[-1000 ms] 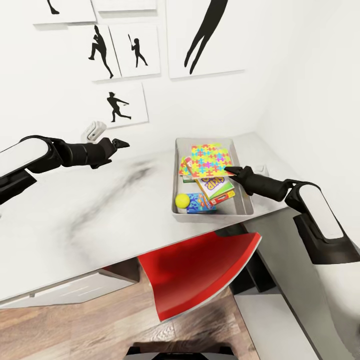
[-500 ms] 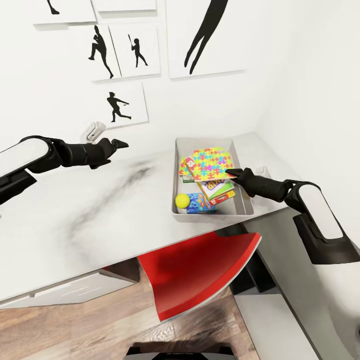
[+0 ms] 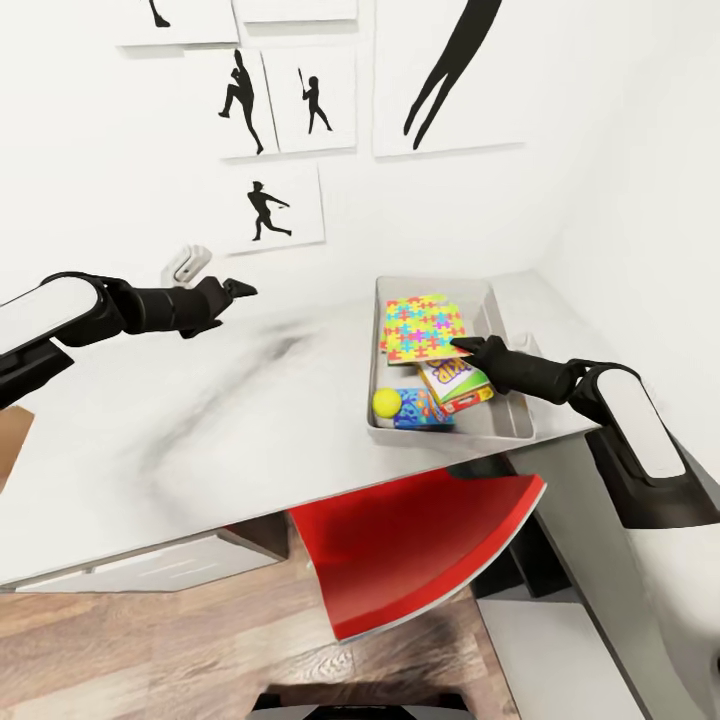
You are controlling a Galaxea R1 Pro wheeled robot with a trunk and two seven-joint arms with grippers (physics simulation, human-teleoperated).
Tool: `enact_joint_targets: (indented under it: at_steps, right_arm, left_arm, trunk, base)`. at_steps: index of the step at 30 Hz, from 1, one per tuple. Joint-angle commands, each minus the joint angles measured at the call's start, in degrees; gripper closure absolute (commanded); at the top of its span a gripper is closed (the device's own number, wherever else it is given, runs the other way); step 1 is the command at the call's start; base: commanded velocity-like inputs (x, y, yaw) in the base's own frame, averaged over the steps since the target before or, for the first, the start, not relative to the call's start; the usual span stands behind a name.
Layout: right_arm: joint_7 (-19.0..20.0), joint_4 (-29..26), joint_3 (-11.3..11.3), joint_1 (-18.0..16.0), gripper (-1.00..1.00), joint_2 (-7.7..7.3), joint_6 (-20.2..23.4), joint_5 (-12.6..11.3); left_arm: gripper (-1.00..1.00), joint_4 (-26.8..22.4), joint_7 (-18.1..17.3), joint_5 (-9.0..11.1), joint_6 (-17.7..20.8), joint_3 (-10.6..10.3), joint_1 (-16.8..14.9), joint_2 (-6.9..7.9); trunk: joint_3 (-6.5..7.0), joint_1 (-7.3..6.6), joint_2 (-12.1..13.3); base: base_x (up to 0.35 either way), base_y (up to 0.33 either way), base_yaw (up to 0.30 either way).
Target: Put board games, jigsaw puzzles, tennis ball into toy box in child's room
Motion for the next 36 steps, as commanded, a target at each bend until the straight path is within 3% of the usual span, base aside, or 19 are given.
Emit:
enact_joint_targets:
  at_steps: [1, 15, 23, 36]
  right_arm:
    - [-0.6, -0.1, 0.1, -0.1, 1.00, -0.06, -0.1, -0.6]
    - [-1.0, 0.2, -0.2, -0.1, 1.00, -0.36, -0.1, -0.1]
    - [-1.0, 4.7, -0.1, -0.2, 1.00, -0.10, -0.2, 0.0]
    - [-0.9, 6.1, -0.1, -0.3, 1.00, -0.05, -0.2, 0.0]
  left_arm:
    - [-1.00, 0.0, 0.2, 0.2, 0.0, -0.3, -0.1, 0.02]
    - [-1.00, 0.0, 0.2, 0.2, 0.0, -0.7, -0.1, -0.04]
    - [-1.00, 0.0, 0.2, 0.3, 0.0, -0.7, -0.1, -0.17]
    - [-1.00, 0.3, 0.2, 0.2, 0.0, -0.7, -0.1, -0.26]
  trunk:
    - [-0.10, 0.04, -0.1]
    - [-0.10, 0.04, -0.1]
    - [-0.10, 0.04, -0.1]
    - [-0.10, 0.04, -0.1]
  base:
    - [0.000, 0.000, 0.070]
    - [0.000, 0.000, 0.009]
    - [0.000, 0.000, 0.000]
    - [0.000, 0.000, 0.000]
